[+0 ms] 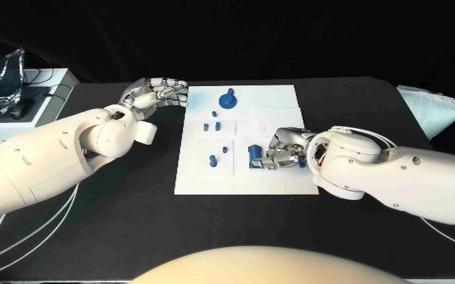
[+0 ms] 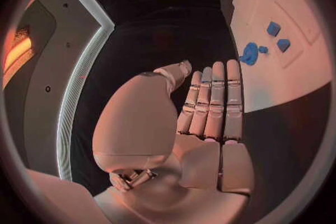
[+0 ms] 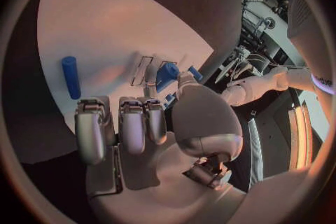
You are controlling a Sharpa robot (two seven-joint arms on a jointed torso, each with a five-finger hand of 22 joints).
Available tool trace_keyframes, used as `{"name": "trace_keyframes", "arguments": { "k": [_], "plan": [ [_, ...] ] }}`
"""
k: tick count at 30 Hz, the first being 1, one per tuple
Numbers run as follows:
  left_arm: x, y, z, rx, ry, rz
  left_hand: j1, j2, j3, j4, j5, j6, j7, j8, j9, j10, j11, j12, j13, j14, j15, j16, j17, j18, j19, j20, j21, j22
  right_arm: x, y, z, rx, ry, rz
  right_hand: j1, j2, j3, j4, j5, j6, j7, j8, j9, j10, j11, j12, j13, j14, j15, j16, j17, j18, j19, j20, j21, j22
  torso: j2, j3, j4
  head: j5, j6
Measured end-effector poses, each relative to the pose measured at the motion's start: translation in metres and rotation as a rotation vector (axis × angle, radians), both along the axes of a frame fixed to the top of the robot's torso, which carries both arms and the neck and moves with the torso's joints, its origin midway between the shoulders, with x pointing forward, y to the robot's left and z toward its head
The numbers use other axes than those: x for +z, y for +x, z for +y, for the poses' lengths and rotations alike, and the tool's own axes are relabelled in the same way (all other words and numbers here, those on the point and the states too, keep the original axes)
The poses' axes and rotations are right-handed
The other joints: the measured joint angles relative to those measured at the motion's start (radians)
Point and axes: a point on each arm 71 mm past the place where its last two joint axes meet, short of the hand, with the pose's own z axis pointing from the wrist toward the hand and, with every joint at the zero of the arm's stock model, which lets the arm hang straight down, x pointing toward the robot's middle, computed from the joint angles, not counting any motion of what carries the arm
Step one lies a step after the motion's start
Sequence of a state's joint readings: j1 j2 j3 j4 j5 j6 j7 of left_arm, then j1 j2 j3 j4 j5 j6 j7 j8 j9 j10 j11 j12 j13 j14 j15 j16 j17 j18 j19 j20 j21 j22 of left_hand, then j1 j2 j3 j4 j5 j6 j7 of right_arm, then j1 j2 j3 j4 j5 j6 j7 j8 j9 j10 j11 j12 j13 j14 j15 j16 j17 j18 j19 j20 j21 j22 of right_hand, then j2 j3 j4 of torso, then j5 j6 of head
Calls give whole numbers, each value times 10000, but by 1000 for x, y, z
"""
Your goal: Assemble the parts on the task board
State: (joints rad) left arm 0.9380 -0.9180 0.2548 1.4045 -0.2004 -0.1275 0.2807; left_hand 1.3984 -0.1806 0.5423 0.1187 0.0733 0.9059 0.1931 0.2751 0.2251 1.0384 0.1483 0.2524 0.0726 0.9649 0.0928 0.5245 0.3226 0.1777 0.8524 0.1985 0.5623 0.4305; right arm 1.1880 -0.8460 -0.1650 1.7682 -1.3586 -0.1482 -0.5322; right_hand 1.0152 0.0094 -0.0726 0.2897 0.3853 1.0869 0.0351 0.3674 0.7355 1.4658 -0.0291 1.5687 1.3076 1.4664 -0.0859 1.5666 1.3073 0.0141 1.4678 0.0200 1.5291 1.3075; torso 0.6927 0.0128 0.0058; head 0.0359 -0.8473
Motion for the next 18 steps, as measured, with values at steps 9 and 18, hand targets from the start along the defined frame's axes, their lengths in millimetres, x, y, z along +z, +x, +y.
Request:
{"name": "trace_keyframes", "arguments": {
  "k": [9, 18],
  "plan": [
    [0, 0, 0, 1, 5, 8, 0, 0, 0, 0, 0, 0, 0, 0, 0, 0, 0, 0, 0, 0, 0, 0, -1, 0, 0, 0, 0, 1, -4, 3, 1, 35, -138, 81, 401, -135, 0, 0, -28, 0, 0, 0, -10, 0, 0, 0, 0, 0, 0, 0, 0, 0, 0, 0, 0, -1, -4, -1, -3, -13, -21],
    [0, 0, 1, 2, 19, 9, 0, 0, 0, 0, 0, 0, 0, 0, 0, 0, 0, 0, 0, 0, 0, 0, -2, 0, 0, 0, 0, 1, -8, 3, 3, -11, -94, 232, 717, -352, 0, 0, -123, -2, 2, 6, -15, 0, 0, 0, -1, 0, 0, 0, 0, 1, 0, 0, -38, -2, -4, 3, 1, 3, -58]
  ]
}}
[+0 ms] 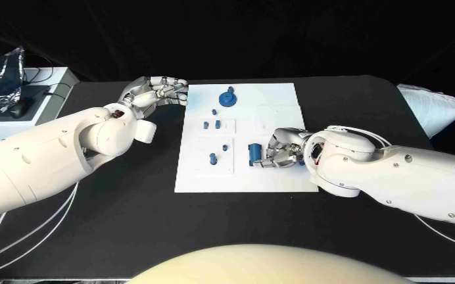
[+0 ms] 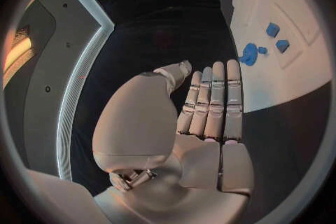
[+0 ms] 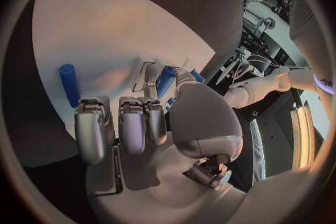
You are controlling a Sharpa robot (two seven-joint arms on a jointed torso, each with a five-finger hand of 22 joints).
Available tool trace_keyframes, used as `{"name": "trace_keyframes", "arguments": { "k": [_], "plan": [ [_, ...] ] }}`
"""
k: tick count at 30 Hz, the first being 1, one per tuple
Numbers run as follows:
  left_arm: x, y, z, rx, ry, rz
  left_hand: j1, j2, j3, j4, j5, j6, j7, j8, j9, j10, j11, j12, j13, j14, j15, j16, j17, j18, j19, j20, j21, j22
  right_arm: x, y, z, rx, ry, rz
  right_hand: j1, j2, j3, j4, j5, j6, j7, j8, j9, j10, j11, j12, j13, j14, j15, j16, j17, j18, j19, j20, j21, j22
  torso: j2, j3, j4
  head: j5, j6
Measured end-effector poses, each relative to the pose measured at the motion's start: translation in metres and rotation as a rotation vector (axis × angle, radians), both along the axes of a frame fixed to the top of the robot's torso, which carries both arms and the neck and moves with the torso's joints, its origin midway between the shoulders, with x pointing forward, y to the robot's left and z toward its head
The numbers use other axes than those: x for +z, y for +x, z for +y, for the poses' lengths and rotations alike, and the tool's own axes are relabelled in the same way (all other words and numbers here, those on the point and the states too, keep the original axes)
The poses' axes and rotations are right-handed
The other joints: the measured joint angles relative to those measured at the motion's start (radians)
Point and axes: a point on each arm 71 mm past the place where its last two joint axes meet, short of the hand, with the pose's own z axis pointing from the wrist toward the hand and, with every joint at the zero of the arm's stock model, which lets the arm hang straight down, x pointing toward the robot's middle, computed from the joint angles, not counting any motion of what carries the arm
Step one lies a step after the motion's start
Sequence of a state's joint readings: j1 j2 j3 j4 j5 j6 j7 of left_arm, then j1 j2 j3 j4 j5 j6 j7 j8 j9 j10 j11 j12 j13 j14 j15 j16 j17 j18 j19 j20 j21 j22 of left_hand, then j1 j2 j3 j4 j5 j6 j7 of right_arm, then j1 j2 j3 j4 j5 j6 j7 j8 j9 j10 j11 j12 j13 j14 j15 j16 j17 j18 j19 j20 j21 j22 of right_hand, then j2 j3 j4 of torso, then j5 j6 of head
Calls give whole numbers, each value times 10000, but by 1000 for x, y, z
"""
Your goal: Assemble the parts on the task board
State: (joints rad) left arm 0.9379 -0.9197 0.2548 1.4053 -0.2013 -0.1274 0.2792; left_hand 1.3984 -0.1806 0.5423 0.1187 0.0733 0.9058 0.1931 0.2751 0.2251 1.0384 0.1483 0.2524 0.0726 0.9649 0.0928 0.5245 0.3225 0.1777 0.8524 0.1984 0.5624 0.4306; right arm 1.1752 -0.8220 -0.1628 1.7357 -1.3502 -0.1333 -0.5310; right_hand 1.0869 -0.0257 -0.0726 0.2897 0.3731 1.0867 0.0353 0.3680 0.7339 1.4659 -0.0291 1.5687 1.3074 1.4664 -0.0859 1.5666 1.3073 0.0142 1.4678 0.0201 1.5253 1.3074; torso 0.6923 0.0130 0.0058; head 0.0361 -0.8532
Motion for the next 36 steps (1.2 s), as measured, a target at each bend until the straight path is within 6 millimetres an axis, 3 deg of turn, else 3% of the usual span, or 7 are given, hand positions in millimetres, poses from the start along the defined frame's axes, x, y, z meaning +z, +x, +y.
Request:
{"name": "trace_keyframes", "arguments": {
  "k": [7, 17, 20, 23, 26, 33, 36],
  "plan": [
    [0, 0, 0, -2, 8, 5, 0, 0, 28, 28, 0, 0, 0, 0, -11, -37, -37, 0, 0, 0, 0, 0, 36, 0, 0, 0, -46, -31, -1, 1, 0, -89, 61, -47, 151, -153, 0, 0, -194, 32, 9, -21, -24, 0, 0, 0, -1, 0, 0, 0, 8, 0, 0, 0, 0, -1, -3, 0, -5, 0, -20],
    [0, 0, 0, -8, 12, 14, 0, 0, 28, 28, 0, 0, 0, 0, -11, -37, -37, 0, 0, 0, 0, -9, 37, 0, 0, 0, -46, -33, -2, 2, -1, -191, 114, -174, 207, -99, -2, 0, -332, 69, 5, -7, -47, 0, 0, 0, -1, 0, 0, 0, 8, 0, 0, 0, 0, 7, -4, 3, -4, -11, -14],
    [0, 0, 0, -6, 14, 17, 0, 0, 28, 28, 0, 0, 0, 0, -11, -37, -37, 0, 0, 0, 0, -38, 45, 0, 0, 0, -46, -40, -2, 2, -1, -200, 138, -186, 339, -289, -181, 20, -315, 70, 5, -6, -62, 0, 0, 0, -1, 0, 0, 0, 7, 0, 0, 0, 0, 7, -2, 3, -1, -12, -12],
    [0, 0, 0, -6, 16, 20, 0, 0, 28, 28, 0, 0, 0, 0, -11, -37, -37, 0, 0, 0, 0, -38, 46, 0, 0, 0, -46, -39, -2, 1, -2, -215, 172, -182, 262, -646, -307, 30, -291, 69, 5, -8, -117, 0, 0, 0, -1, 0, 0, 0, 7, 0, 0, 0, 0, 6, 0, 6, -1, -8, -9],
    [0, 0, 0, -13, 33, 18, 0, 0, 28, 28, 0, 0, 0, 0, -11, -37, -37, 0, 0, 0, 0, -38, 45, 0, 0, 0, -46, -39, -2, -1, -2, -181, 213, -144, 268, -914, -393, 32, -607, 68, 5, -28, -111, 0, 0, 0, -1, 0, 0, 0, 7, 0, 0, 0, 0, 6, 1, 8, -2, 1, -8],
    [-1, 0, 0, -42, 117, 5, 0, 0, 28, 28, 0, -37, 37, 0, -10, -37, -37, 0, 0, 0, 0, -38, 56, 0, 0, 0, -46, -49, -1, -8, -1, -22, 400, -86, 187, -1088, -434, 71, -1092, 65, 3, -67, -88, 0, 0, 0, 7, 0, 0, 0, 6, 0, 0, 0, 0, 5, 0, 10, -9, 19, 26],
    [-1, 0, 0, -44, 154, 1, 0, 0, 28, 28, 0, -37, 37, 0, -10, -37, -37, 0, 0, 0, 0, -38, 56, 0, 0, 0, -46, -48, 0, -9, -3, -76, 510, -162, 187, -1088, -434, 71, -1102, 65, 4, -67, -89, 0, 0, 0, 6, 0, 0, 0, 6, 1, 0, 0, 67, 5, -2, 9, -12, 12, 38]
  ]
}}
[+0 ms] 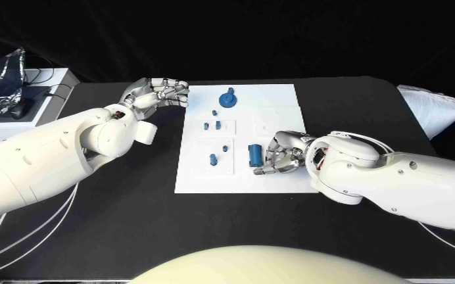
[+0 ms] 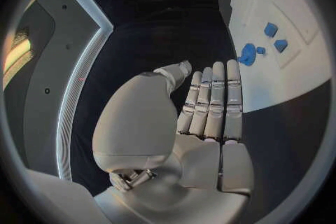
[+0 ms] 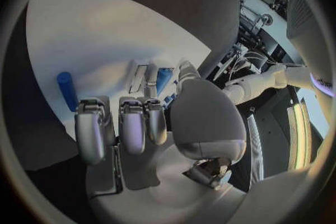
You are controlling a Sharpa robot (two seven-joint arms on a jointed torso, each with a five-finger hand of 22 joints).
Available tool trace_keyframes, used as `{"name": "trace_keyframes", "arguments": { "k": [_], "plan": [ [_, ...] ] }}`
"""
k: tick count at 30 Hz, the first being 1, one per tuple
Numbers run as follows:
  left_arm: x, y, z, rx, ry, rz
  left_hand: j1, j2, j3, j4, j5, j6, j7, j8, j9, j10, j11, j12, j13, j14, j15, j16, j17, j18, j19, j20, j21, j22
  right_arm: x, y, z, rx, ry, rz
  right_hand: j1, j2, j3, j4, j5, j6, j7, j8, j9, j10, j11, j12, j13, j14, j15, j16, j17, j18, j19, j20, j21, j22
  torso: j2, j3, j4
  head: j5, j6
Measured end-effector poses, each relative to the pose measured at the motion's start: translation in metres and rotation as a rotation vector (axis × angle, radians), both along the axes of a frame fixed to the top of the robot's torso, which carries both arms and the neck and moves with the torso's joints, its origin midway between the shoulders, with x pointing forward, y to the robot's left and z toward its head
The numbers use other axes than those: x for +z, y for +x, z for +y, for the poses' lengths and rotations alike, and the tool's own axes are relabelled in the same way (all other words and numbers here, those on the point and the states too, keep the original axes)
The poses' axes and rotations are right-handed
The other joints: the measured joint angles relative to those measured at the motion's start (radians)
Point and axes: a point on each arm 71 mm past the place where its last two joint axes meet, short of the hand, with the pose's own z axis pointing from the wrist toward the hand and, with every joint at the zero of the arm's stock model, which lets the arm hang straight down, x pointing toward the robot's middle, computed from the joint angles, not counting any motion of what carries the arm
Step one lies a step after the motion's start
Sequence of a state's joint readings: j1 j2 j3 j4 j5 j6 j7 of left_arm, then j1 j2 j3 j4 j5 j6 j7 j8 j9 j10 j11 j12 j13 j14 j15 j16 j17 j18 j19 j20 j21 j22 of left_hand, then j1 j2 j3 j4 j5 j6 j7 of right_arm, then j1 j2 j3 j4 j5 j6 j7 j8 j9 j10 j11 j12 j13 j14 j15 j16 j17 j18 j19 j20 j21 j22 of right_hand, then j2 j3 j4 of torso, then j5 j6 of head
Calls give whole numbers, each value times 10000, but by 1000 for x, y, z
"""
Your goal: Assemble the parts on the task board
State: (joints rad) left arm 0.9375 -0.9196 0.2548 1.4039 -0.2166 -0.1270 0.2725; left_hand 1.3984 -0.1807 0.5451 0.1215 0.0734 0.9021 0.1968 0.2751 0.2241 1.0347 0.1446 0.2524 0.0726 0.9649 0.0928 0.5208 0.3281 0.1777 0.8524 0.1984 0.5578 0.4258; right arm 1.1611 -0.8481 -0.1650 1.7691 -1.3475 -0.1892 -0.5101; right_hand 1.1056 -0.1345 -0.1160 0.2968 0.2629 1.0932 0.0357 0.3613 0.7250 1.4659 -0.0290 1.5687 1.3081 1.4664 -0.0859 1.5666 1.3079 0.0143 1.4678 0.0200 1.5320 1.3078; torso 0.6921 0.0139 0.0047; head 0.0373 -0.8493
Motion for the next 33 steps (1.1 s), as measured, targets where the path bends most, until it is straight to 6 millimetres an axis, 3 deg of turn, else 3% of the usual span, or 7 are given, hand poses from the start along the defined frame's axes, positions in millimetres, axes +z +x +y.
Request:
{"name": "trace_keyframes", "arguments": {
  "k": [10, 13, 17, 22, 25, 30, 33],
  "plan": [
    [-1, 0, 2, 33, 69, 34, 0, 0, 0, 0, 0, 0, 0, 0, 0, -37, 37, 0, 0, 0, 0, 0, 9, 0, 0, 0, -38, -9, 4, -4, -19, -325, 179, -122, -79, -79, -55, -1, -77, -3, 3, 0, -1, 0, 0, 0, -1, 0, 0, 0, -1, -1, 0, 0, 0, -1, -5, -10, 3, -52, 24],
    [-2, 0, 3, 41, 77, 46, 0, 0, 0, 0, 0, 0, 0, 0, 0, -36, 37, 0, 0, 0, 0, 0, 9, 0, 0, 0, -38, -9, 5, -4, -28, -521, 200, -102, 254, 247, 86, -24, -131, -368, 146, -268, -110, 0, 0, 0, -2, 0, 0, 0, -1, -1, 0, 0, -62, -2, -10, -11, -6, -66, 33],
    [-3, -1, 3, 45, 82, 64, 0, 0, 0, 0, 0, 1, 0, 0, 0, -36, 37, 0, 0, 0, 0, 0, 9, 0, 9, 9, -38, -9, 9, 0, -50, -1101, 348, -97, 1203, 630, 409, -76, 10, -698, 340, -777, -350, 2, 182, 0, -2, -1, 109, 0, -2, -1, -14, 60, -65, -2, -12, -12, -25, -107, 51],
    [-4, -1, 3, 32, 67, 91, 0, 0, 0, 0, 0, 0, 0, 0, -8, -36, 36, 0, 0, 0, 0, 0, 9, -1, 38, 38, -38, -8, 21, 12, -82, -2024, 509, -208, 1693, 815, 737, -72, -216, -660, 380, -1183, -649, -1, 288, 0, -3, -11, 205, 0, -2, -1, -16, 128, -11, -3, -24, -13, -50, -205, 90],
    [-4, -2, 3, 25, 51, 107, 0, 0, 0, 0, 0, 0, 0, 0, -8, -36, 36, 0, 0, 0, 0, 0, 19, 0, 38, 38, -38, -8, 25, 20, -99, -2488, 468, -195, 1717, 839, 771, -38, -251, -532, 427, -1245, -781, 0, 288, 0, -3, -3, 214, 0, -2, -1, -37, 148, 22, -3, -29, -17, -55, -295, 114],
    [-7, -3, 2, 6, 20, 148, 0, 0, 0, -1, 0, 1, 0, 0, -8, -36, 36, 0, 0, 0, 0, 0, 19, -2, 38, 37, -38, -9, 24, 26, -114, -2832, 218, 84, 1653, 900, 778, -31, -285, -184, 365, -1256, -903, 1, 289, 0, -4, -3, 214, 0, -3, -1, -17, 199, 95, -4, -25, -19, -52, -484, 139],
    [-9, -4, 2, -11, 6, 208, 0, 0, 0, -1, 0, 1, 0, 0, -8, -36, 36, 0, 0, 0, 0, 0, 19, -1, 38, 37, -38, -17, 23, 27, -118, -2891, -13, 260, 1106, 989, 767, -29, -89, -107, 290, -1256, -883, 1, 289, 0, -4, -3, 214, 0, -3, 0, -17, 198, 95, -4, -21, -18, -51, -562, 146]
  ]
}}
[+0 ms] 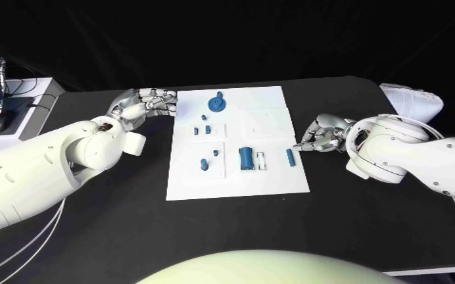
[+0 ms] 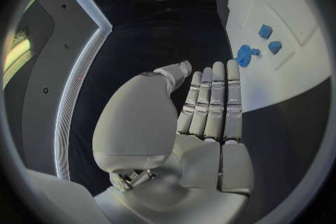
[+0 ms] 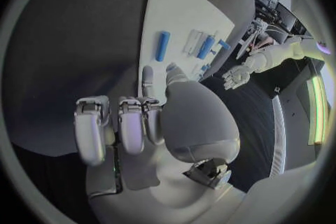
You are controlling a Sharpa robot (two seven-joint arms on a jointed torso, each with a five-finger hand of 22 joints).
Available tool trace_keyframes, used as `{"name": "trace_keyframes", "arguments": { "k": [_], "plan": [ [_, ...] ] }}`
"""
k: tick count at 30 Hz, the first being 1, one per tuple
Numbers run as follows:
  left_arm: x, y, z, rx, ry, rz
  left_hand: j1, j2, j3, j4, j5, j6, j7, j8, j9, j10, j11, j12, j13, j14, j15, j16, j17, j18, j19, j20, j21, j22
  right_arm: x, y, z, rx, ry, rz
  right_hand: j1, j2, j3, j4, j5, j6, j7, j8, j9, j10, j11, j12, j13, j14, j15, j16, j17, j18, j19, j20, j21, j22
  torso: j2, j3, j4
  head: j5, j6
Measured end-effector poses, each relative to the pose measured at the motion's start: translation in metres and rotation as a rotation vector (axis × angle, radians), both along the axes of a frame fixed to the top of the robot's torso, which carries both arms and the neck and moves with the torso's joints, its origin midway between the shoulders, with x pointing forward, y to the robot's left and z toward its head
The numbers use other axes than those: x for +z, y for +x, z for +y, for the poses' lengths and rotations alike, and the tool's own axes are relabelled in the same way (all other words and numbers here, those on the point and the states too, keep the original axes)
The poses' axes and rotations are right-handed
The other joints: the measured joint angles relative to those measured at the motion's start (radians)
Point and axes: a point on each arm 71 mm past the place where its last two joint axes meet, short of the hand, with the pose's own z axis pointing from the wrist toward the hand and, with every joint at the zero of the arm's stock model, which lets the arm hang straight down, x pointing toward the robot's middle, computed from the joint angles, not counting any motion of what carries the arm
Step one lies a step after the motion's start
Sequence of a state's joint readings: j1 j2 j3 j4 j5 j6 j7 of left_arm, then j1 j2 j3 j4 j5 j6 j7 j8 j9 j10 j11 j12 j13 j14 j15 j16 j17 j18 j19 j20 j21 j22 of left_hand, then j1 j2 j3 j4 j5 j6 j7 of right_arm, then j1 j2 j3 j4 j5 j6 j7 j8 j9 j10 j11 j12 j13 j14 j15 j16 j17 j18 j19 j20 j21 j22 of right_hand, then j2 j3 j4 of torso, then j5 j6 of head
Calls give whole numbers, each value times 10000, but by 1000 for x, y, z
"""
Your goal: Assemble the parts on the task board
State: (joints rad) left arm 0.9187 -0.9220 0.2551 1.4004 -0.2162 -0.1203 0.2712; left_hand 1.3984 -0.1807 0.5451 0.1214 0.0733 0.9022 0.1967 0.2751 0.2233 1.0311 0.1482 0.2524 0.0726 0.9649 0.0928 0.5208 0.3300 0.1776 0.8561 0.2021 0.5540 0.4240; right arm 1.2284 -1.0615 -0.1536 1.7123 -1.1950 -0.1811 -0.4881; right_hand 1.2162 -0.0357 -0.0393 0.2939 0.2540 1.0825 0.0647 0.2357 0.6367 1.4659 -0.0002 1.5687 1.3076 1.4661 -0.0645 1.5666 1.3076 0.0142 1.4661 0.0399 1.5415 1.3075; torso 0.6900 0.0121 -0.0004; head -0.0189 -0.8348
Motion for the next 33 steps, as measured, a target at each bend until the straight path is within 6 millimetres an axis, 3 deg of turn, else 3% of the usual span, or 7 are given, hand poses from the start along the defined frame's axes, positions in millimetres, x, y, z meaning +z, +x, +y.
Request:
{"name": "trace_keyframes", "arguments": {
  "k": [10, 12, 14, 21, 33],
  "plan": [
    [-3, -2, 0, -35, -37, 75, 0, 0, 0, 0, 0, 0, 0, 0, 0, 0, 0, 0, 0, 0, 0, 0, 9, 0, 36, -36, 0, 1, -7, 0, 7, 336, -575, 431, -523, -112, -232, 13, 131, 241, -98, 194, 391, 5, -145, 0, -1, 2, -76, 0, 0, 0, 0, 0, 0, -1, 12, -3, 24, -60, -3],
    [-3, -2, 0, -37, -41, 78, 0, 0, 0, 0, 0, 0, 0, 0, 0, 0, 0, 0, 0, 0, 0, 0, 9, 0, 36, -37, 0, 0, -9, -2, 10, 447, -617, 472, -663, -244, -327, -2, 131, 241, -98, 236, 473, 4, -146, 0, -1, 2, -76, 0, 0, 0, 0, -10, 4, -1, 12, -3, 25, -48, -12],
    [-3, -2, 0, -39, -45, 79, 0, 0, 0, 0, 0, 0, 0, 0, 0, 0, 0, 0, 0, 0, 0, 0, 9, 0, 36, -37, 0, 1, -10, -3, 16, 583, -639, 493, -789, -271, -439, -2, 345, 241, -98, 271, 584, 4, -146, 0, -1, 2, -75, 0, -1, -1, 1, -78, 40, -1, 12, -3, 25, -33, -31],
    [-3, -2, 0, -42, -55, 84, 0, 0, 0, 0, 0, 0, 0, 0, 1, 0, 0, 0, 0, 0, 0, 0, 8, 0, 36, -37, 0, 1, -12, -6, 27, 887, -696, 454, -832, -236, -461, 0, 502, 241, -98, 311, 669, 4, -146, 0, -2, 1, -75, 0, -1, -1, 1, -78, 40, -2, 12, -3, 20, 5, -64],
    [-3, -2, 0, -51, -63, 90, 0, 0, 0, 0, 0, 0, 0, 0, 1, 1, -1, 0, 0, 0, 0, 0, 22, 0, 35, -37, -34, -16, -21, -2, 30, 1056, -1116, 413, -604, -251, -472, -10, 502, 220, -152, 355, 827, 4, -145, 0, -2, 2, -147, 0, -1, -1, 1, -77, 39, 6, 12, 1, 21, 35, -98]
  ]
}}
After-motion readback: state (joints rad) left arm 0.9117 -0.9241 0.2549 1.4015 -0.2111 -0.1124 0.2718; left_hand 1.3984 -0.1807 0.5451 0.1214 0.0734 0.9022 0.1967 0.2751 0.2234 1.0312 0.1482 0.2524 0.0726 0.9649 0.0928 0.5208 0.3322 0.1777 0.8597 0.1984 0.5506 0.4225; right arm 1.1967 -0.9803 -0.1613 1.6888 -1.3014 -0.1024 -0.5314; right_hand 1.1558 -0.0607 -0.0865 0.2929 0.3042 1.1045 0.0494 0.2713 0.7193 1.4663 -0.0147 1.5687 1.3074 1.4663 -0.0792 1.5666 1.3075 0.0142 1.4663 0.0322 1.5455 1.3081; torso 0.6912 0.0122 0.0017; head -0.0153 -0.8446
